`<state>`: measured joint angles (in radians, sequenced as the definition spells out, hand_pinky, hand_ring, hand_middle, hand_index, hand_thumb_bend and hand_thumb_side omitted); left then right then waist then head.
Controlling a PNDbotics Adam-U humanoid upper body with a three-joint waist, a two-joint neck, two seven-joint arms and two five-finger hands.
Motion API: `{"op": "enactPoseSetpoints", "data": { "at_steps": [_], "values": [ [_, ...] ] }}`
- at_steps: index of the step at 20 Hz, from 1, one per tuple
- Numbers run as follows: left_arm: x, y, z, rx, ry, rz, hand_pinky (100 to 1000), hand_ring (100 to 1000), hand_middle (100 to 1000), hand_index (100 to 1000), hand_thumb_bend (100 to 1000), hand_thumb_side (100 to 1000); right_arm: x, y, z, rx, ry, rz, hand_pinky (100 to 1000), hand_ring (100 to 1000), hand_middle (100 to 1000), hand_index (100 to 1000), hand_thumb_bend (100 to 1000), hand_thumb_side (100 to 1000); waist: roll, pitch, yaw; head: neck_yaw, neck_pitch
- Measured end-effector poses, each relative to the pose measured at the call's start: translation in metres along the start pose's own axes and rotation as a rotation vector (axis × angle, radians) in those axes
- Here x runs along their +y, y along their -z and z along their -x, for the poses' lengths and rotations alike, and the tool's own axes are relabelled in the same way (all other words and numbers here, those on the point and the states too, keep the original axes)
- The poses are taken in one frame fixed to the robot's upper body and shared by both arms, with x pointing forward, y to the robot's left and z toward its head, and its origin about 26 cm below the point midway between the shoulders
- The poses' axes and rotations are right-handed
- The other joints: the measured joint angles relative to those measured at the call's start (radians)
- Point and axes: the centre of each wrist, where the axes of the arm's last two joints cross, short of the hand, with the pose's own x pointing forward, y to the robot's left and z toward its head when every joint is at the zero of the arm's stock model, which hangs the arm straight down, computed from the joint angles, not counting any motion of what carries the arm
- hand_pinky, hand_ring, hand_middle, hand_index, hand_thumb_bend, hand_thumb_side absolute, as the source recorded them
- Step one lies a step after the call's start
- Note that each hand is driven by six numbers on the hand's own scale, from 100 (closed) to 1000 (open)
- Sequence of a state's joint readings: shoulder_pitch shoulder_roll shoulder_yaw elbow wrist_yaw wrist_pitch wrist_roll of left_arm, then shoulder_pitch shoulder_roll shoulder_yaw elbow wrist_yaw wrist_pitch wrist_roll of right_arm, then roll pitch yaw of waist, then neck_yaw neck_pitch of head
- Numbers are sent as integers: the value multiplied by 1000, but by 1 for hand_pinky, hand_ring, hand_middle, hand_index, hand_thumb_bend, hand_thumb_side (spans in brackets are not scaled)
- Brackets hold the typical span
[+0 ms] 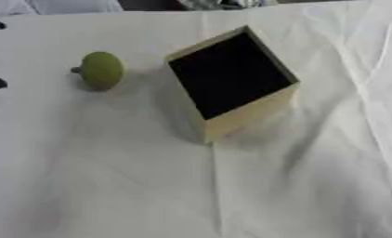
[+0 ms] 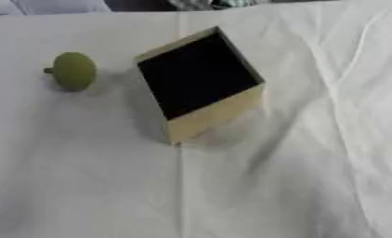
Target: Pick up objects on the table and place them in the box.
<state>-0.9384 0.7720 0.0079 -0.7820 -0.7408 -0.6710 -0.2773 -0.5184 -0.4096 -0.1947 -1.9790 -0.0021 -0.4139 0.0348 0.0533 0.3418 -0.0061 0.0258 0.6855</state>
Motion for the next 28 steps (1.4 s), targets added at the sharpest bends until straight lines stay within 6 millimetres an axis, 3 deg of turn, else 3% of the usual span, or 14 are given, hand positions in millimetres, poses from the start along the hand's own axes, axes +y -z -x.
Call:
{"op": "enactPoseSetpoints", "data": {
  "at_steps": [18, 28],
  "values": [
    [-7, 59, -40, -107, -84, 41, 856, 1000, 820, 889, 608, 128, 3, 1, 0, -5, 20, -8, 843, 831, 617, 738, 100, 422, -3, -2, -18, 18, 0],
    [-21, 72, -49, -103, -145, 108, 853, 1000, 815, 891, 610, 151, 5, 2, 0, -8, 27, -8, 845, 833, 617, 738, 100, 434, -1, 5, -31, 27, 0]
  ]
}}
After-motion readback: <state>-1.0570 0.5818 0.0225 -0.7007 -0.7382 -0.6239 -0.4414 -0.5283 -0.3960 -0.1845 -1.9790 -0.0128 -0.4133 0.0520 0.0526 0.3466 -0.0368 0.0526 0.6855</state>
